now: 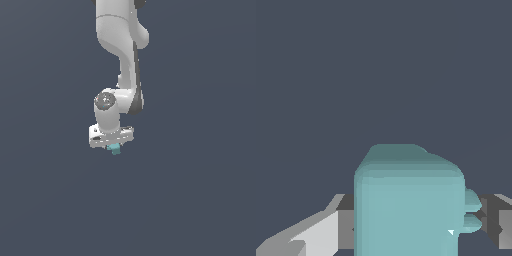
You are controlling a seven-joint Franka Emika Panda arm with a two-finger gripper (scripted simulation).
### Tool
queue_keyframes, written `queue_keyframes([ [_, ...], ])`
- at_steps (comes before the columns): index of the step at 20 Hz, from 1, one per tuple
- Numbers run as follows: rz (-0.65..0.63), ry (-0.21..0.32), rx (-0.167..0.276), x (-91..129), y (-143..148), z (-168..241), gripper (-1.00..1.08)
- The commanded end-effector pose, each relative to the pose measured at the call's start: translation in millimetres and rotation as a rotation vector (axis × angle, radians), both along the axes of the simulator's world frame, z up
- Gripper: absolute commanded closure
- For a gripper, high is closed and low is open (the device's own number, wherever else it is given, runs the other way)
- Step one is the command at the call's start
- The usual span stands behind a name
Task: Pick up the object and move it to a goal position.
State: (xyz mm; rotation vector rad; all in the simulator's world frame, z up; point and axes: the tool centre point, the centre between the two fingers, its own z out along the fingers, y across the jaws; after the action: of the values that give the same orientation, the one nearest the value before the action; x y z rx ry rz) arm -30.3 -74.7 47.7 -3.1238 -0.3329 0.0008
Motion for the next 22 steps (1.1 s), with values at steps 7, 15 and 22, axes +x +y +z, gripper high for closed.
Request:
queue_keyframes([
  [7, 0.0, -0.001, 0.0, 13, -18, 40, 1.08],
  [15, 0.0, -0.001, 0.0, 35, -48, 107, 1.08],
  [22, 0.0, -0.001, 0.001, 58, -77, 173, 1.08],
])
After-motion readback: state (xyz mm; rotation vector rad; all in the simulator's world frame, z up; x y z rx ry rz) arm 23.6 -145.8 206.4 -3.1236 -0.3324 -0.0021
